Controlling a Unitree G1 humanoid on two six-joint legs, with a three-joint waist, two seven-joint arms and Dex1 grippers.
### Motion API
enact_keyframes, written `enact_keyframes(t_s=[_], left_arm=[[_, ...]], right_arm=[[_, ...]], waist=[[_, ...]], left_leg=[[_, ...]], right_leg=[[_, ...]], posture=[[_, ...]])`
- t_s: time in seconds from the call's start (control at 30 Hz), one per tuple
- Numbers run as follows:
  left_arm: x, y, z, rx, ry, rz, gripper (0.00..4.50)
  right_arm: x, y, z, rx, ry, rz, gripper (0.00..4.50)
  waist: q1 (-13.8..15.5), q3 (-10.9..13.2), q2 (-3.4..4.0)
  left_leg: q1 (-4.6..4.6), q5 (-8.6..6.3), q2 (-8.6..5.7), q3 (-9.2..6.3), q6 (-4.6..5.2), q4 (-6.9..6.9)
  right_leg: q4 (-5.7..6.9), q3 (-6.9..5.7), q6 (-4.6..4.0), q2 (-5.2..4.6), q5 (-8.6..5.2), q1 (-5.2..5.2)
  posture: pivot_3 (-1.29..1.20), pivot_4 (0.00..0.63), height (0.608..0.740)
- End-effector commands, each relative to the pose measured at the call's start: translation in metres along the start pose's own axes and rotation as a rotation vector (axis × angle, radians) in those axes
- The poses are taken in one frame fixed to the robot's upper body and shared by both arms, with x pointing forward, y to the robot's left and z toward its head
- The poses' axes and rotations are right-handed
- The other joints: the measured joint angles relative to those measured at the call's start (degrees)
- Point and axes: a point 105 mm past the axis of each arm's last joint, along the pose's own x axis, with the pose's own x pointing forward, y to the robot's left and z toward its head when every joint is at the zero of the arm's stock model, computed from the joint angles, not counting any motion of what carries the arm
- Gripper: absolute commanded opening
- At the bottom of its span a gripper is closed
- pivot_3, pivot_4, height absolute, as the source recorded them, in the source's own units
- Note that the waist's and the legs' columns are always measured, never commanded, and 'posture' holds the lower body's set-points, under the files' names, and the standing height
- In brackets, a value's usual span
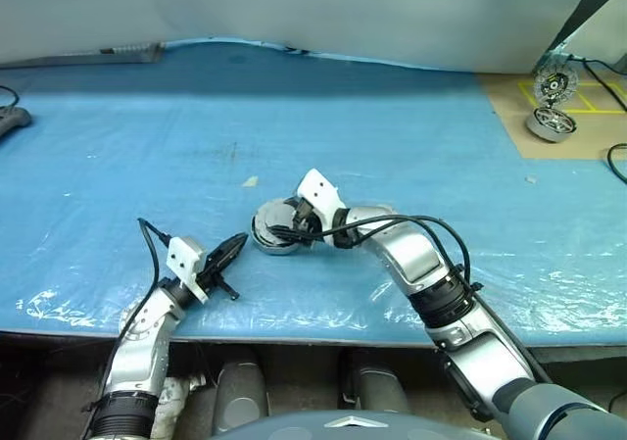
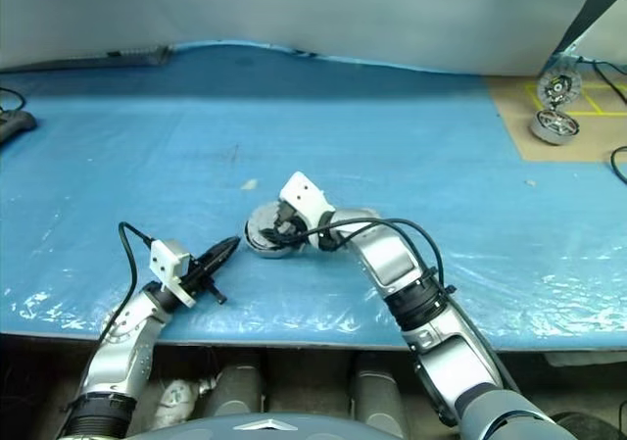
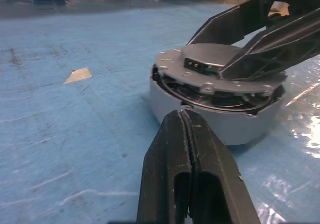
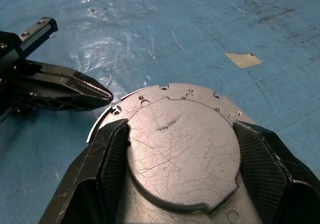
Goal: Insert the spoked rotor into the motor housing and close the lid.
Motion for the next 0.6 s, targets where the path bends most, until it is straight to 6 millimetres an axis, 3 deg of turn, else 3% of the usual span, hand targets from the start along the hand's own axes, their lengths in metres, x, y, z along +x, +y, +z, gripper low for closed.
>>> enact_keyframes(t_s=[0.03, 0.17, 0.3, 0.4, 0.6], left_arm=[[0.003, -0.003, 0.011, 0.041, -0.032, 0.004, 0.0], [0.005, -0.002, 0.012, 0.039, -0.033, 0.021, 0.0], [0.005, -0.004, 0.009, 0.038, -0.027, 0.021, 0.0], [0.006, -0.004, 0.009, 0.037, -0.027, 0.028, 0.0], [0.006, -0.003, 0.007, 0.031, -0.025, 0.043, 0.0]], right_arm=[[0.002, 0.009, 0.028, -0.053, -0.079, -0.006, 2.98], [0.007, 0.011, 0.048, -0.068, -0.097, -0.027, 2.98], [0.011, 0.013, 0.052, -0.079, -0.086, -0.035, 2.98], [0.014, 0.014, 0.042, -0.077, -0.058, -0.04, 2.98], [0.018, 0.01, 0.003, -0.029, 0.023, -0.05, 2.98]], waist=[[-0.02, 0.0, 0.0], [-0.26, 0.0, 0.0], [-0.3, 0.0, 0.0], [-0.24, 0.0, 0.0], [-0.03, -0.02, 0.01]], left_leg=[[0.01, 0.0, 0.02, 0.0, 0.0, 0.0], [0.03, 0.0, 0.02, 0.0, 0.0, 0.02], [0.02, 0.0, 0.01, 0.0, 0.0, 0.03], [0.01, 0.0, 0.01, 0.0, -0.01, 0.02], [0.02, 0.0, 0.0, 0.0, -0.01, 0.02]], right_leg=[[0.02, 0.0, -0.01, 0.01, 0.0, 0.0], [0.06, 0.01, -0.01, 0.02, 0.0, -0.01], [0.05, 0.01, -0.01, 0.02, 0.0, 0.0], [0.03, 0.0, 0.03, 0.02, 0.02, 0.0], [0.04, 0.0, 0.15, 0.01, 0.09, 0.01]], posture=[[0.0, 0.15, 0.74], [0.0, 0.15, 0.74], [0.0, 0.15, 0.74], [0.0, 0.15, 0.74], [0.0, 0.15, 0.74]])
